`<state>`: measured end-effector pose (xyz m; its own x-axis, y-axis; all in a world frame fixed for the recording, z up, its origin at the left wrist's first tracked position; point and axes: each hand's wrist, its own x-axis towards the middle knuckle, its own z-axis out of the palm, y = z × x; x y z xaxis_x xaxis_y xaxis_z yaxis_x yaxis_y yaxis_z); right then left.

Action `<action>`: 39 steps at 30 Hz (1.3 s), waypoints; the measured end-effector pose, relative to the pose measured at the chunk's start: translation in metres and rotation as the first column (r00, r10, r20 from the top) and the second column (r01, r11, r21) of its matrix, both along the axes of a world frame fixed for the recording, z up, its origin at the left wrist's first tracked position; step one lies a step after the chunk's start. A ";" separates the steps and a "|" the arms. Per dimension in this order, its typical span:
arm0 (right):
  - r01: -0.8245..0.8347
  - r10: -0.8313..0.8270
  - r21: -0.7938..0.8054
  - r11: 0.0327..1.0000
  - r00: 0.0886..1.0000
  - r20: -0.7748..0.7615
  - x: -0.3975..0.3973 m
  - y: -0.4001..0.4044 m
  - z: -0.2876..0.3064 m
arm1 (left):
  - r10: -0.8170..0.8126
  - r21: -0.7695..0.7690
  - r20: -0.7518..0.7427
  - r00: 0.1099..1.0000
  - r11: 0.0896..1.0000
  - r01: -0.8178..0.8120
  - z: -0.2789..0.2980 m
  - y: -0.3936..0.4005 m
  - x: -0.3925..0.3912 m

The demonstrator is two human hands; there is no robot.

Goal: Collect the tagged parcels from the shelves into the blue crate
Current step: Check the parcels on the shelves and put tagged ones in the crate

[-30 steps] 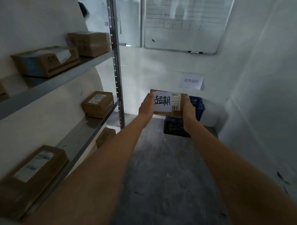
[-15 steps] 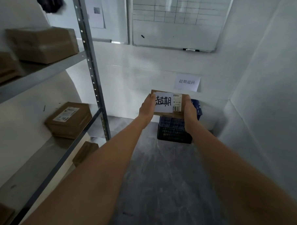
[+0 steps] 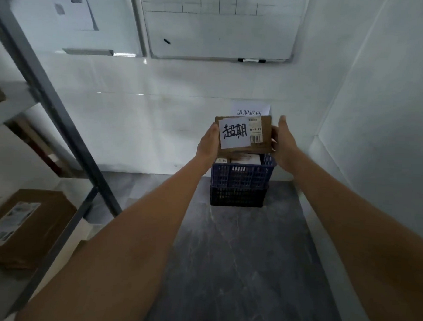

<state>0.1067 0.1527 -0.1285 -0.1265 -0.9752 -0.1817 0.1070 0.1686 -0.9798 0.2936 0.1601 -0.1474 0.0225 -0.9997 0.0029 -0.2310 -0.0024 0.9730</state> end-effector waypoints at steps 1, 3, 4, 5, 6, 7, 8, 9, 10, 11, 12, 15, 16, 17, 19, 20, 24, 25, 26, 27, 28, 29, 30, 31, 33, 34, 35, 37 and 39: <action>0.003 -0.003 0.004 1.000 1.000 0.008 -0.010 -0.016 -0.004 | -0.006 0.002 -0.001 1.000 1.000 0.006 -0.002 -0.016 -0.010; 0.001 -0.001 0.012 1.000 1.000 -0.010 -0.029 -0.046 -0.010 | -0.011 0.008 -0.008 1.000 1.000 0.011 -0.006 -0.050 -0.031; -0.007 0.007 0.011 1.000 1.000 -0.016 -0.038 -0.061 -0.012 | -0.018 0.002 -0.005 1.000 1.000 0.018 -0.007 -0.066 -0.041; -0.012 0.012 0.013 1.000 1.000 -0.022 -0.048 -0.076 -0.015 | -0.025 0.005 0.006 1.000 1.000 0.025 -0.009 -0.082 -0.051; -0.015 0.016 0.015 1.000 1.000 -0.023 -0.058 -0.092 -0.018 | -0.029 0.012 0.020 0.999 1.000 0.029 -0.013 -0.099 -0.061; -0.015 0.015 0.022 1.000 1.000 -0.016 -0.068 -0.108 -0.020 | -0.040 0.019 0.027 0.999 0.999 0.039 -0.015 -0.115 -0.070; -0.015 0.015 0.031 0.999 1.000 -0.004 -0.077 -0.123 -0.022 | -0.048 0.026 0.026 0.999 0.999 0.047 -0.019 -0.133 -0.079; -0.016 0.016 0.037 0.999 1.000 0.000 -0.085 -0.139 -0.025 | -0.050 0.046 0.028 0.998 0.998 0.049 -0.020 -0.147 -0.088; -0.021 0.021 0.040 0.999 1.000 0.007 -0.092 -0.155 -0.028 | -0.042 0.058 0.029 0.999 0.997 0.040 -0.021 -0.161 -0.096; -0.020 0.020 0.043 0.999 1.000 0.014 -0.100 -0.171 -0.031 | -0.036 0.076 0.035 0.999 0.997 0.033 -0.024 -0.175 -0.103; -0.020 0.019 0.055 0.998 1.000 0.013 -0.106 -0.186 -0.037 | -0.039 0.093 0.030 0.999 0.995 0.036 -0.028 -0.189 -0.109; -0.024 0.024 0.118 0.993 1.000 0.007 -0.122 -0.230 -0.058 | -0.033 0.157 -0.011 0.999 0.987 0.035 -0.044 -0.229 -0.125; -0.030 0.029 0.137 0.990 1.000 0.007 -0.127 -0.246 -0.066 | -0.022 0.180 -0.035 0.999 0.983 0.028 -0.052 -0.244 -0.130; -0.033 0.032 0.155 0.987 0.999 0.009 -0.131 -0.263 -0.074 | -0.011 0.209 -0.055 0.998 0.978 0.023 -0.061 -0.260 -0.135; -0.029 0.027 0.194 0.981 1.000 0.012 -0.141 -0.299 -0.093 | -0.006 0.266 -0.049 0.999 0.964 0.019 -0.078 -0.295 -0.144; -0.024 0.022 0.209 0.978 1.000 0.011 -0.145 -0.318 -0.103 | 0.002 0.295 -0.034 0.999 0.956 0.008 -0.091 -0.315 -0.148; -0.009 0.001 0.236 0.972 1.000 0.031 -0.160 -0.389 -0.138 | 0.011 0.336 -0.029 1.000 0.942 -0.001 -0.121 -0.394 -0.166; 0.002 -0.014 0.257 0.966 0.999 0.042 -0.162 -0.405 -0.148 | 0.000 0.368 -0.023 1.000 0.930 0.009 -0.127 -0.413 -0.169; 0.015 -0.030 0.284 0.959 0.998 0.050 -0.165 -0.420 -0.160 | -0.016 0.397 -0.009 1.000 0.917 0.018 -0.135 -0.431 -0.172; 0.019 -0.041 0.312 0.950 0.997 0.063 -0.169 -0.435 -0.174 | -0.041 0.422 0.005 0.999 0.906 0.035 -0.146 -0.448 -0.174; 0.015 -0.044 0.337 0.941 0.996 0.077 -0.173 -0.448 -0.188 | -0.057 0.447 0.012 0.998 0.894 0.045 -0.157 -0.462 -0.177; 0.007 -0.041 0.365 0.931 0.996 0.085 -0.177 -0.460 -0.202 | -0.057 0.474 0.017 0.998 0.880 0.042 -0.163 -0.475 -0.180; 0.008 -0.046 0.397 0.918 0.995 0.088 -0.181 -0.471 -0.216 | -0.044 0.505 0.007 0.999 0.862 0.035 -0.176 -0.489 -0.183; 0.017 -0.062 0.435 0.900 0.994 0.091 -0.184 -0.482 -0.225 | -0.021 0.542 -0.017 1.000 0.840 0.027 -0.190 -0.502 -0.188; 0.048 -0.108 0.490 0.870 0.990 0.095 -0.188 -0.500 -0.241 | 0.076 0.636 -0.078 0.994 0.772 -0.009 -0.231 -0.529 -0.198; 0.058 -0.113 0.507 0.860 0.990 0.079 -0.192 -0.509 -0.252 | 0.131 0.688 -0.100 0.986 0.725 -0.026 -0.275 -0.547 -0.201; 0.061 -0.106 0.523 0.850 0.993 0.056 -0.196 -0.519 -0.264 | 0.173 0.743 -0.093 0.981 0.668 -0.047 -0.312 -0.563 -0.205; 0.070 -0.084 0.538 0.840 0.996 0.001 -0.205 -0.537 -0.289 | 0.214 0.810 -0.095 0.972 0.584 -0.049 -0.364 -0.585 -0.215; 0.051 -0.050 0.554 0.831 0.999 -0.016 -0.215 -0.553 -0.314 | 0.229 0.838 -0.099 0.968 0.545 -0.043 -0.358 -0.592 -0.231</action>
